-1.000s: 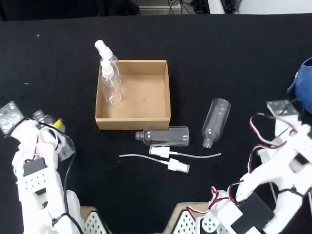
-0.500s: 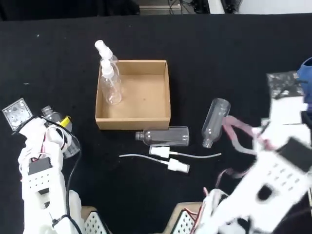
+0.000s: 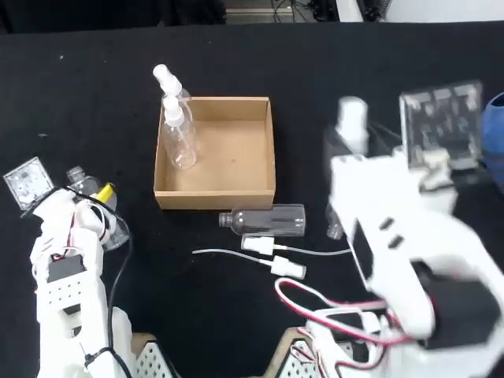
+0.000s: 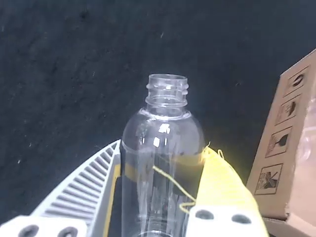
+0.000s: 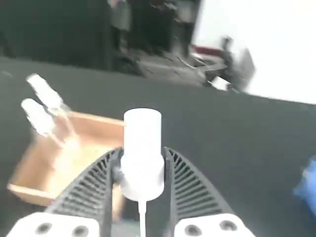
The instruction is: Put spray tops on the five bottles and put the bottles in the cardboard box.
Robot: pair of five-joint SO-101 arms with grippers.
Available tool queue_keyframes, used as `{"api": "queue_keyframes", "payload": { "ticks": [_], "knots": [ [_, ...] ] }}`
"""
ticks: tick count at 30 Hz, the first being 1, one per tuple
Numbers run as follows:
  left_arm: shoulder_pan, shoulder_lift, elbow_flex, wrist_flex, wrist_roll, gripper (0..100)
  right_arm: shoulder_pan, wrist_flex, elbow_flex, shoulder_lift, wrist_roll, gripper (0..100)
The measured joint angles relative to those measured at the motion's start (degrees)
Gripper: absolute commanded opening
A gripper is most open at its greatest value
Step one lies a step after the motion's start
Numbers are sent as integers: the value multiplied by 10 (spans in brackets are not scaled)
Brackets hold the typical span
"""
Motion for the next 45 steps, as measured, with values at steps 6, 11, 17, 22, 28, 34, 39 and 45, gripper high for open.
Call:
{"api": "queue_keyframes", "payload": {
  "ticks": [6, 11, 17, 22, 28, 34, 39, 45],
  "knots": [
    [1, 0, 48, -94, 1, 30, -104, -128, -55, 88, -63, 11],
    [1, 0, 72, -154, 0, 30, -149, -208, -69, 108, -78, 11],
    [1, 0, 73, -169, 0, 30, -184, -237, -69, 131, -78, 11],
    [1, 0, 73, -169, 0, 30, -184, -238, -69, 134, -78, 11],
    [1, 0, 83, -171, 0, 30, -186, -248, -41, 135, -78, 11],
    [1, 0, 106, -233, 1, 30, -188, -258, -25, 135, -78, 11],
    [0, 0, 128, -364, 0, 30, -201, -258, -25, 135, -81, 11],
    [1, 0, 133, -425, 0, 30, -230, -291, 18, 135, -81, 11]
  ]
}}
